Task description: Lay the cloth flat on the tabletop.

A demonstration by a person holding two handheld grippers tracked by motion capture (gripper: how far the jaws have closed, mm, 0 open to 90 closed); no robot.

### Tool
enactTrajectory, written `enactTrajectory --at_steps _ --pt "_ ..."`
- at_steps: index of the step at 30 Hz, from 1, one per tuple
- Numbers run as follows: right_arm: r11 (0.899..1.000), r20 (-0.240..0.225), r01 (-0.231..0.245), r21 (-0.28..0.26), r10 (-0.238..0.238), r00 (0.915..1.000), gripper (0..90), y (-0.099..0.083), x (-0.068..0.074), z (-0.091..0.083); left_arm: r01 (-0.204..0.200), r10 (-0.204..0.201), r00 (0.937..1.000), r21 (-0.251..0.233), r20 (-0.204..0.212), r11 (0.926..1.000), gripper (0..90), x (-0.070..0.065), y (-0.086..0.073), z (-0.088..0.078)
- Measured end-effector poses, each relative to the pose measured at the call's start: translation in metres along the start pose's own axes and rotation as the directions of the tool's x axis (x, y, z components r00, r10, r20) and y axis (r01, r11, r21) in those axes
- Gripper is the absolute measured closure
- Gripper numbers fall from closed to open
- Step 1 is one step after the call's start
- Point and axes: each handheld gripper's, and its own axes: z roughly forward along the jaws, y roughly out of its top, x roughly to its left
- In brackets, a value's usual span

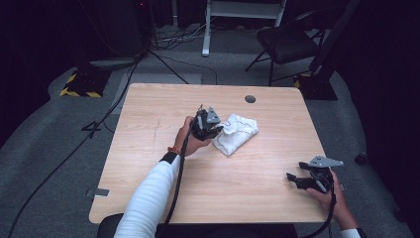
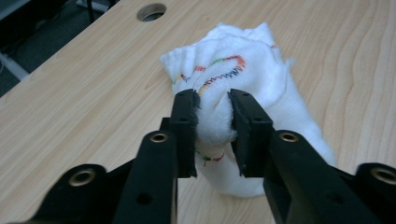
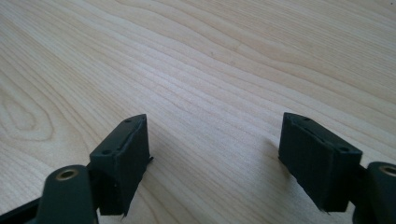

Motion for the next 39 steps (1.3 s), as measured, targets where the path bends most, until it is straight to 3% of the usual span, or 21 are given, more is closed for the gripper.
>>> enactTrajectory --at_steps 1,10,14,17,20,22,23,26,29,32,33,34,39 --pt "1.0 0.0 -0.003 0.0 0.003 1.0 24.7 0.0 0.0 0.0 0.043 -0.043 0.9991 0.003 0.007 0.9991 77.9 0.009 -0.01 -0.001" --pt "1.0 -0.001 0.001 0.011 -0.001 1.0 26.9 0.004 0.0 0.002 0.103 -0.103 0.9946 0.085 -0.001 0.991 81.8 0.033 -0.043 -0.002" --pt "1.0 0.007 0.004 -0.008 -0.004 1.0 29.2 0.008 -0.001 0.003 0.116 -0.114 0.9932 0.125 -0.024 0.9854 79.3 0.039 -0.052 -0.001" --pt "0.999 -0.004 -0.003 -0.04 0.003 1.0 31.1 0.015 -0.004 0.004 0.149 -0.145 0.9885 0.128 -0.044 0.9805 75.2 0.046 -0.058 -0.003" --pt "0.999 -0.012 -0.003 -0.04 0.003 0.9999 31.7 0.025 -0.004 0.006 0.146 -0.136 0.9881 0.155 -0.072 0.9772 74.5 0.05 -0.064 -0.009" --pt "0.999 -0.012 0.027 -0.042 -0.028 0.9995 33.3 0.044 0.001 0.009 0.132 -0.118 0.9892 0.177 -0.087 0.9753 70.3 0.049 -0.068 -0.014" --pt "0.999 -0.012 0.027 -0.042 -0.028 0.9995 33.3 0.044 0.001 0.009 0.131 -0.117 0.9892 0.177 -0.089 0.9756 70.3 0.049 -0.071 -0.017" --pt "0.997 -0.038 0.03 -0.066 -0.032 0.9987 34.1 0.072 0.009 0.016 0.125 -0.114 0.9906 0.165 -0.076 0.9783 65.4 0.046 -0.076 -0.031" --pt "0.994 -0.051 0.084 -0.076 -0.088 0.9949 34.8 0.102 0.026 0.029 0.123 -0.113 0.9904 0.139 -0.08 0.9826 58.5 0.038 -0.081 -0.046" --pt "0.991 -0.072 0.118 -0.061 -0.122 0.9899 35.7 0.127 0.046 0.047 0.135 -0.122 0.9877 0.136 -0.097 0.9816 41.2 0.029 -0.09 -0.059" --pt "0.984 -0.101 0.168 -0.06 -0.174 0.9796 36.2 0.142 0.064 0.064 0.125 -0.112 0.9892 0.137 -0.095 0.9827 34.6 0.025 -0.093 -0.063" --pt "0.984 -0.101 0.168 -0.06 -0.174 0.9796 36.2 0.142 0.064 0.064 0.114 -0.1 0.99 0.143 -0.099 0.9831 34.6 0.022 -0.096 -0.066" --pt "0.977 -0.152 0.208 -0.045 -0.212 0.9653 38.9 0.166 0.089 0.1 0.094 -0.086 0.9945 0.141 -0.061 0.9856 26.4 0.008 -0.113 -0.081"
